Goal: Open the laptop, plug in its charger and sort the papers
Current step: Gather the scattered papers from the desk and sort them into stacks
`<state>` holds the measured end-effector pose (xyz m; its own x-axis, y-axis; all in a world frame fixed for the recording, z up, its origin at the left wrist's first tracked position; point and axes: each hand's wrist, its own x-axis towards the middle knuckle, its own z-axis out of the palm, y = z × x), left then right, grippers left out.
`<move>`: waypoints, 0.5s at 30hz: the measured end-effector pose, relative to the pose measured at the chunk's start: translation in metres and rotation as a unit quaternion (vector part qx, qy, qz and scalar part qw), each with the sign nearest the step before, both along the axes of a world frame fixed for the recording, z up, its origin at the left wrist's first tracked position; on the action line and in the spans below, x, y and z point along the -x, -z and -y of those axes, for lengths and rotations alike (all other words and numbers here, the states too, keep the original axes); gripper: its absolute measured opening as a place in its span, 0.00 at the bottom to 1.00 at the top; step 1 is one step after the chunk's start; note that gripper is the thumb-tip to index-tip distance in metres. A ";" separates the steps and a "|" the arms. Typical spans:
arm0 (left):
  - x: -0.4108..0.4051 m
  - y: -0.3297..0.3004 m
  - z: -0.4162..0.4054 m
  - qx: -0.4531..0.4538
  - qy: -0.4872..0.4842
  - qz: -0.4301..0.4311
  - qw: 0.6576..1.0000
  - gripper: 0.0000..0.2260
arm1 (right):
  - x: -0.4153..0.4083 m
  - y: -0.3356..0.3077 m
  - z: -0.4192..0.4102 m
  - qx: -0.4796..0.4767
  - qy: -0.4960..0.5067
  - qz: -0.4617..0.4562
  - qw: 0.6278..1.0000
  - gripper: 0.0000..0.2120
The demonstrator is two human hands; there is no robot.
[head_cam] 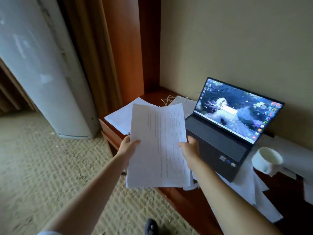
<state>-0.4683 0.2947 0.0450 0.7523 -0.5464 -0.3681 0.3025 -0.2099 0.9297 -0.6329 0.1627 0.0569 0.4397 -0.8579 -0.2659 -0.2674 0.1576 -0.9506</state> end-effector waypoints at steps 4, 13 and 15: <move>-0.075 -0.004 0.035 -0.042 -0.022 0.022 0.999 0.07 | -0.080 0.008 0.034 -0.031 0.003 0.015 0.999 0.10; -0.198 -0.002 0.085 -0.104 -0.010 0.058 0.993 0.10 | -0.200 0.023 0.084 -0.065 0.010 -0.013 0.998 0.13; -0.221 0.002 0.095 -0.108 0.001 0.062 0.992 0.09 | -0.220 0.027 0.089 -0.072 0.023 -0.019 0.997 0.15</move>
